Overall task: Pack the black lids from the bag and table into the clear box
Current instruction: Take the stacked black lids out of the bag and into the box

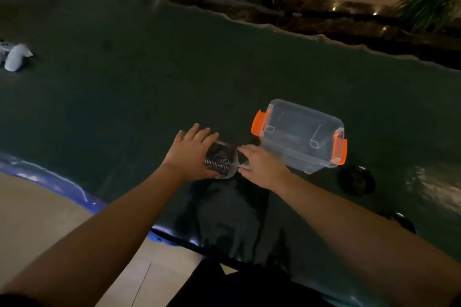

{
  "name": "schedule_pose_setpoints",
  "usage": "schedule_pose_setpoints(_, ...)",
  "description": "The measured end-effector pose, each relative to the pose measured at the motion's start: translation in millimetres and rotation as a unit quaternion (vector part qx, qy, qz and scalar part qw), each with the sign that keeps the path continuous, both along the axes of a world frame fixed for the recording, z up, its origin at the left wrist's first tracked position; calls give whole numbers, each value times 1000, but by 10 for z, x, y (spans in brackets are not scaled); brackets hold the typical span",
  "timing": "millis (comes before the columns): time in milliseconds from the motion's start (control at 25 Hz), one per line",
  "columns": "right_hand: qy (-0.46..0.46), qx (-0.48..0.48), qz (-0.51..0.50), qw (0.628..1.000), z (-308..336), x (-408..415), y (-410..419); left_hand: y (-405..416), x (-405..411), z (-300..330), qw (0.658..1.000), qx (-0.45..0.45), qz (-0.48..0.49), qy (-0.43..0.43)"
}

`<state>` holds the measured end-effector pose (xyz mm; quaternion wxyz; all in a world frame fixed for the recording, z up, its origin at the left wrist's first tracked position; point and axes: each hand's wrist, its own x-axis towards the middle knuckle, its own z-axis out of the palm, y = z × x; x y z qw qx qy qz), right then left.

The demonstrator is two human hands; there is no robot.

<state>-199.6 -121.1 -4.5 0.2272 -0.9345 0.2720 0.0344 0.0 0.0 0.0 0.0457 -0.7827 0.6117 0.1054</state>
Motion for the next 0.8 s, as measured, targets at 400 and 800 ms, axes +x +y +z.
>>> schedule_pose_setpoints(400, 81, 35, -55, 995, -262, 43, 85, 50, -48, -258, 999, -22, -28, -14)
schedule_pose_setpoints(800, 1, 23, -30, 999, -35, 29, 77, 103, -22, -172, 1000, -17, 4, 3)
